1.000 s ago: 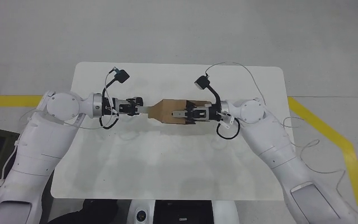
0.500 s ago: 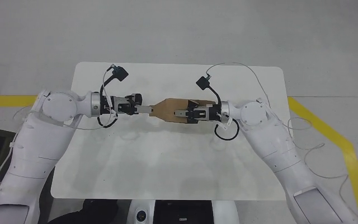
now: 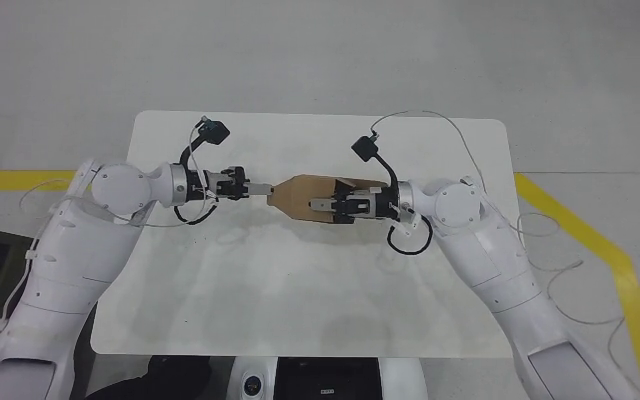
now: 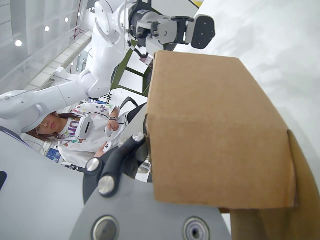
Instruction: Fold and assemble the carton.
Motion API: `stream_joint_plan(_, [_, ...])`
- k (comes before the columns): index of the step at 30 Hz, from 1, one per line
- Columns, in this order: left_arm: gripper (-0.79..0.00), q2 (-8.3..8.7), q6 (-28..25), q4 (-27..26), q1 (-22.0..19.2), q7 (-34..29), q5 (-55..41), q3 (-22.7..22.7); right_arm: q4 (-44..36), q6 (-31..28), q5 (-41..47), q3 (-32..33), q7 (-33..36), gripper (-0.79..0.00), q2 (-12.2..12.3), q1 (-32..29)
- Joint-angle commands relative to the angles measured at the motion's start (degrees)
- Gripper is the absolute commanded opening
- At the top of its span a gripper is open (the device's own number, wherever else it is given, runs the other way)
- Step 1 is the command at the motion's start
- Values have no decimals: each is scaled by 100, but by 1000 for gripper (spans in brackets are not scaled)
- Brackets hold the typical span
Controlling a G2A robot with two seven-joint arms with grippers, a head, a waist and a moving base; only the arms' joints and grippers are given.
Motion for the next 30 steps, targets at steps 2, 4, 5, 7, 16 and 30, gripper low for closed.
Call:
stream_joint_plan(2, [0,-9,-21,29,-13,-48,-55,35,-59,-41,118,-8,21,-785,-1,-27])
stream_joint_plan(4, [0,-14,-31,44,-23,-86,-113,46,-78,-73,194,-23,39,-785,-5,-32])
stream_joint_plan(5, [0,-15,-36,49,-26,-99,-143,47,-81,-91,235,-33,47,-785,-8,-32])
stream_joint_plan(7, [0,-17,-69,44,-29,-147,-236,42,-83,-117,315,-61,65,-785,-18,-22])
stream_joint_plan(16, [0,-18,-146,46,-28,-437,-711,11,68,-344,749,-277,114,-785,-108,109])
stream_joint_plan(30, [0,-9,-339,40,-8,-735,-1292,-73,351,-710,1364,-444,242,-785,-221,249])
